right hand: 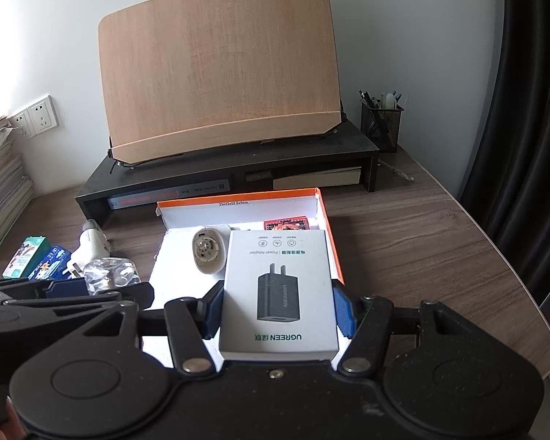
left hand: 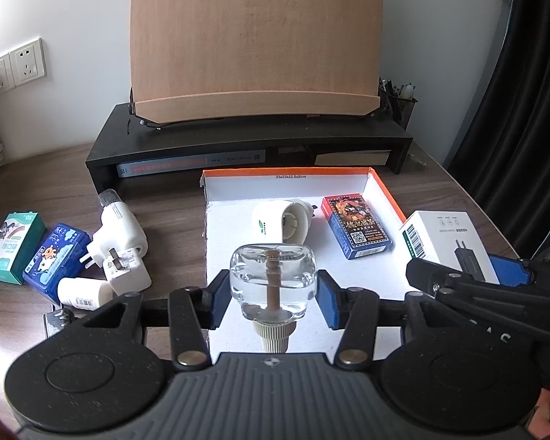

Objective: Organize rigid objects
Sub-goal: 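Hold the glass bottle and charger box above the white box with both tools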

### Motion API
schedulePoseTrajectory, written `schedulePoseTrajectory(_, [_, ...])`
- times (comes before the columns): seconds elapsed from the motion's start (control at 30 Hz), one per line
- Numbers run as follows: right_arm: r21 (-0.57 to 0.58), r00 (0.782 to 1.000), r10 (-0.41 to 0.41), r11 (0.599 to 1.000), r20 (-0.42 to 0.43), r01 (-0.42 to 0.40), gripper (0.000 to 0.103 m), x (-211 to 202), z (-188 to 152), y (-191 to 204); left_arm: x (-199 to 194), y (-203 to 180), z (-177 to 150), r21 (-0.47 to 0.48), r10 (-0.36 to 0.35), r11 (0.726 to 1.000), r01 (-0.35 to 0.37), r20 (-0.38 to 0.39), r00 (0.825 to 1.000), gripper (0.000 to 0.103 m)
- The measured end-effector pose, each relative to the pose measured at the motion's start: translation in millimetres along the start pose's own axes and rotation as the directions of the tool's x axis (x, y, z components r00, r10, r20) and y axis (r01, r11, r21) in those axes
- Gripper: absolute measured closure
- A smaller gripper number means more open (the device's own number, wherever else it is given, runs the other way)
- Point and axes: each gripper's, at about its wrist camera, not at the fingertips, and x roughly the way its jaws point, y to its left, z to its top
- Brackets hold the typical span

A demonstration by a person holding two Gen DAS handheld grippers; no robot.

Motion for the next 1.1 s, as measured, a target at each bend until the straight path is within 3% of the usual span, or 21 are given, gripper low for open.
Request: schedulePoseTrajectory(1.1, [0.006, 0.998, -0.002, 1.000, -0.067, 0.003, 0.032, 23.8, -10.5, 3.5, 11.9, 8.1, -2.5, -0.017, -0.003, 1.000, 0.002, -0.028, 1.000, 0.053])
